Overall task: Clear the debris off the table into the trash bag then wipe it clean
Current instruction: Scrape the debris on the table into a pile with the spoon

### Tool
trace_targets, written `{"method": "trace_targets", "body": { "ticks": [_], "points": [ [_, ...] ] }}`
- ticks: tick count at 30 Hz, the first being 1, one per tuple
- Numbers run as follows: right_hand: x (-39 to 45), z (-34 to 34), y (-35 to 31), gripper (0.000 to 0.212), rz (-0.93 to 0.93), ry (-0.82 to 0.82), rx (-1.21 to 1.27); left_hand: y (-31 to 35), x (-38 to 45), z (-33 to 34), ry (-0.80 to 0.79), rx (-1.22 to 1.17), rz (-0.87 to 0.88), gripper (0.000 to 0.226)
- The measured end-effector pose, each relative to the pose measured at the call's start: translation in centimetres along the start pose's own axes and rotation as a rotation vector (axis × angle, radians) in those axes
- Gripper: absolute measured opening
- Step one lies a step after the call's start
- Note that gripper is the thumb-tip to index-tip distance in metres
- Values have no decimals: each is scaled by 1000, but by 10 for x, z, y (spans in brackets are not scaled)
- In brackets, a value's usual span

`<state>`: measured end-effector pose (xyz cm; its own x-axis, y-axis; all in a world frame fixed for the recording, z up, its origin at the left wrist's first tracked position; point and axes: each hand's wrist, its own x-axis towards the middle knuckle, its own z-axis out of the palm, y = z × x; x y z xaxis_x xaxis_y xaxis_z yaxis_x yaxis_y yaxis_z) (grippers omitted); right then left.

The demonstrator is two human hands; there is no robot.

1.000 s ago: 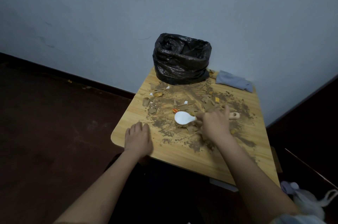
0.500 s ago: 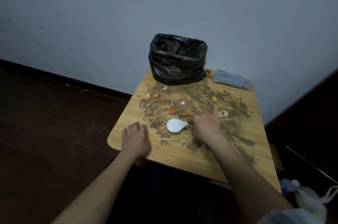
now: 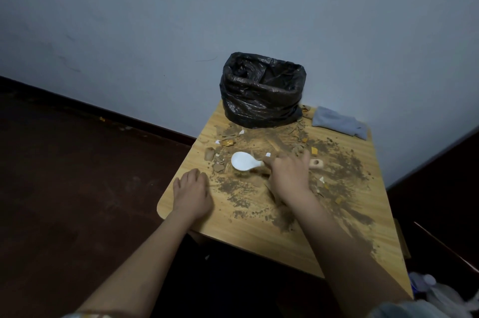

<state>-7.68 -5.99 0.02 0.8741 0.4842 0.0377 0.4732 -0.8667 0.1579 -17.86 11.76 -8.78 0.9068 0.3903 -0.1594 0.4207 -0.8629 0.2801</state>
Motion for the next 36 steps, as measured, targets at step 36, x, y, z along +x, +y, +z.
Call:
{"method": "trace_targets", "body": {
  "ticks": [36],
  "points": [
    [92,4,-44,13,59,-237,-43,-12,52,-20,-108,277,36,43]
  ]
}}
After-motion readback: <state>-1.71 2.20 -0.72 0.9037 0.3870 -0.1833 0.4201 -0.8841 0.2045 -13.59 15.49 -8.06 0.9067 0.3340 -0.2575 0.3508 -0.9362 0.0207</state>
